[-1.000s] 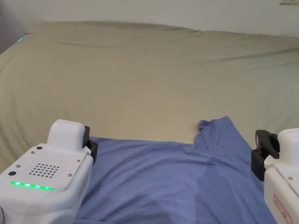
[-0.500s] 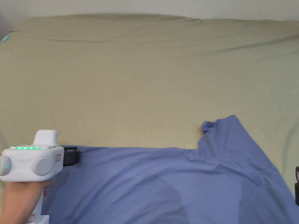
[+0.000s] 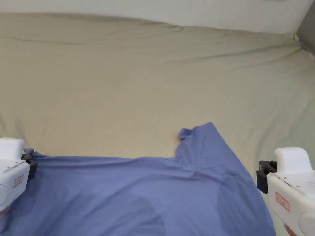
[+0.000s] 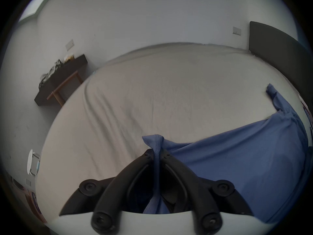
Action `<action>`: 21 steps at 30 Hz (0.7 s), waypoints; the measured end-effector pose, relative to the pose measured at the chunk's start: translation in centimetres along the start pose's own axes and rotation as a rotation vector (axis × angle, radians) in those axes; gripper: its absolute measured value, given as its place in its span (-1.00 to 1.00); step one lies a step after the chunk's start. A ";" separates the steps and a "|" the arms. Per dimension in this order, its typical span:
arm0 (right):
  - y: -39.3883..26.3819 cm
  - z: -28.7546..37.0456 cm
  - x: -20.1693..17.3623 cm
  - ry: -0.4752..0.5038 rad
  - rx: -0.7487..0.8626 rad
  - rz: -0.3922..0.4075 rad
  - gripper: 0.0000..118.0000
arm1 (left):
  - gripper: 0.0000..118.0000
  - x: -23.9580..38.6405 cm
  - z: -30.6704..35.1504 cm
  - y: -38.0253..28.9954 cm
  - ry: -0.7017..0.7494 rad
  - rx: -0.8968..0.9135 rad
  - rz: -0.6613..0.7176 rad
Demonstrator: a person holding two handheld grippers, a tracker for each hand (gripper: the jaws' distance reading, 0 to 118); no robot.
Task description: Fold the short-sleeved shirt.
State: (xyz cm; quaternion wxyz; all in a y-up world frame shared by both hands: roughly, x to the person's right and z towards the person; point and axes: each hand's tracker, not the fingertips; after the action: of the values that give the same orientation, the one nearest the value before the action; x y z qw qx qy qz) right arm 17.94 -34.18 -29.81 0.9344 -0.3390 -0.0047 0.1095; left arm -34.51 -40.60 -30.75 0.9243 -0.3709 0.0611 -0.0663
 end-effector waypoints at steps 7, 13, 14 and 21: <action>-0.2 -10.2 1.8 0.044 -0.290 -0.054 1.00 | -0.93 0.8 6.7 0.9 0.040 0.143 -0.098; -2.6 -15.4 2.4 -0.003 -0.389 -0.133 0.80 | -0.93 0.4 8.0 -0.6 0.051 0.131 -0.096; -2.6 -15.2 2.1 0.010 -0.383 -0.139 0.69 | -0.93 0.4 8.0 -0.9 0.055 0.127 -0.095; -2.0 -13.1 -0.9 0.102 -0.316 0.014 -0.95 | -0.93 -0.3 6.7 -3.2 0.058 0.067 -0.049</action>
State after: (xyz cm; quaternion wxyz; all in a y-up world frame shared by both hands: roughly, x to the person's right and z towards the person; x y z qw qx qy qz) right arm 18.53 -44.14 -38.56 0.8676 -0.4870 0.0280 0.0964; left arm -33.97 -38.26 -23.70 0.9322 -0.3389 0.0766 -0.1016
